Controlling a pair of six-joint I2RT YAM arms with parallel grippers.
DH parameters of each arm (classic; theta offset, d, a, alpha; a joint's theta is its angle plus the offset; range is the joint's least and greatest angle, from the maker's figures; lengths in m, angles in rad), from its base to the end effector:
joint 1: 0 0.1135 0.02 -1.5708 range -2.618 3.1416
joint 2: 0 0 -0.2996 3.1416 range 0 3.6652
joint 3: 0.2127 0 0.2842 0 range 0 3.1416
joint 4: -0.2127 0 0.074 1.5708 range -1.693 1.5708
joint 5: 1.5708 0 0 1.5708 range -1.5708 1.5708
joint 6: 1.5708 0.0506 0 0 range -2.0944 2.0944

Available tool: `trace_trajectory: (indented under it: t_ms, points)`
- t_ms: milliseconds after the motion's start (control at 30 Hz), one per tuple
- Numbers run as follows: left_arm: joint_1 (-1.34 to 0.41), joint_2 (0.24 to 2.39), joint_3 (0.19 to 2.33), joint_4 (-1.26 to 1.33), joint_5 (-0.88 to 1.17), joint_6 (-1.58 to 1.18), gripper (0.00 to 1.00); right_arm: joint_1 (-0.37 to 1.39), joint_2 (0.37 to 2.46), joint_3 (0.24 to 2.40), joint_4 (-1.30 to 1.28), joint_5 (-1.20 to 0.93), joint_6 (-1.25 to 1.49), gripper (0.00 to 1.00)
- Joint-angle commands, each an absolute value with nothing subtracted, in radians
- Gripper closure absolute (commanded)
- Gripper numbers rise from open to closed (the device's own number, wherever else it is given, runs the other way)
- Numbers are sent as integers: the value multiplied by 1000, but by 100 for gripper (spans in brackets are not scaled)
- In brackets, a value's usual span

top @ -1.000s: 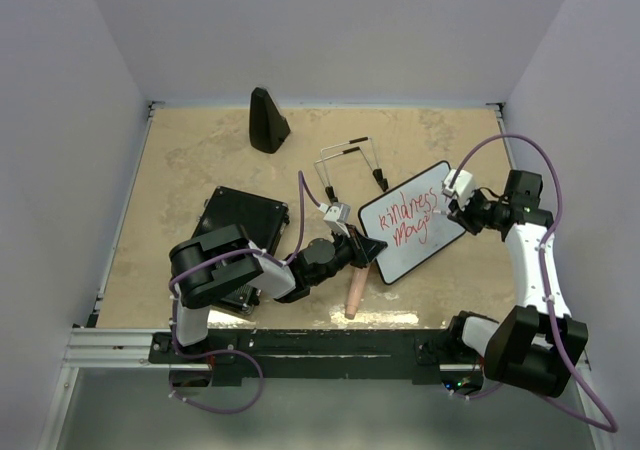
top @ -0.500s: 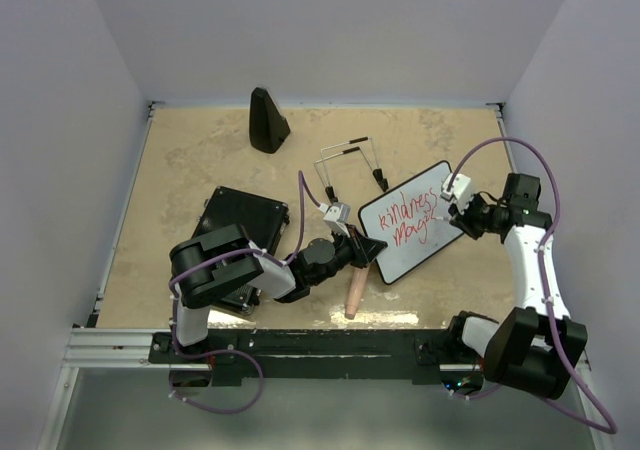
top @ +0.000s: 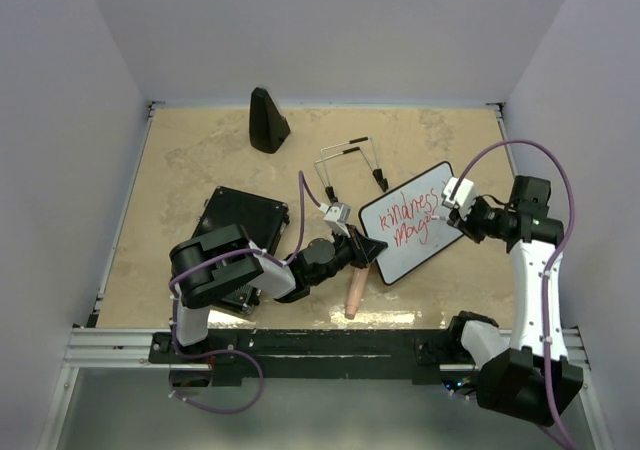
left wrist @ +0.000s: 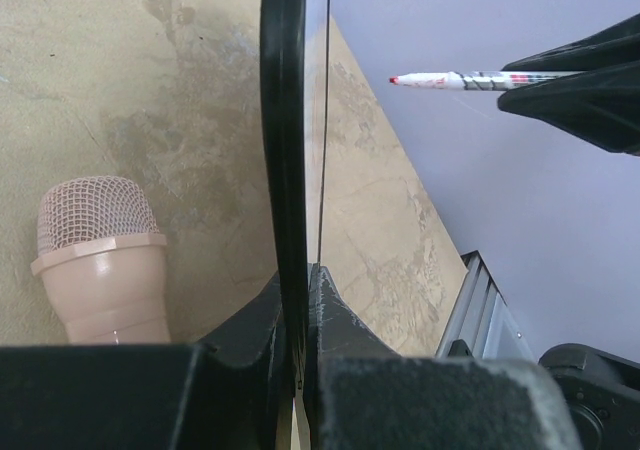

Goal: Write a sentence on the whiteboard

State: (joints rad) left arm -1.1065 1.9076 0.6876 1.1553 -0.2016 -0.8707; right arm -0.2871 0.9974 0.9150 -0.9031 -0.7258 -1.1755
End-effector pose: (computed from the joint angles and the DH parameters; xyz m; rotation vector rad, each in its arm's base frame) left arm 0.1855 -0.3479 0.1480 0.0424 1.8143 -1.3140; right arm 0.2023 -0.0247 0.3089 -1.1917 1.9088 0.1820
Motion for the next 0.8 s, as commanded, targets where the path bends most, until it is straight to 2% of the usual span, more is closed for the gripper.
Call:
trace_trajectory:
  t_ms: [0,500,767]
  points:
    - [-1117,1911,689,1216,-167,-833,100,-287,959,942,-1015,-793,-1255,100]
    - [-1117,1898,683,1221,-178,-833,100,-287,965,925,-1101,-821,-1381,100]
    - [-1114,1878,680,1221,-175,-830,100,-287,959,1051,-1183,-885,-1347,100]
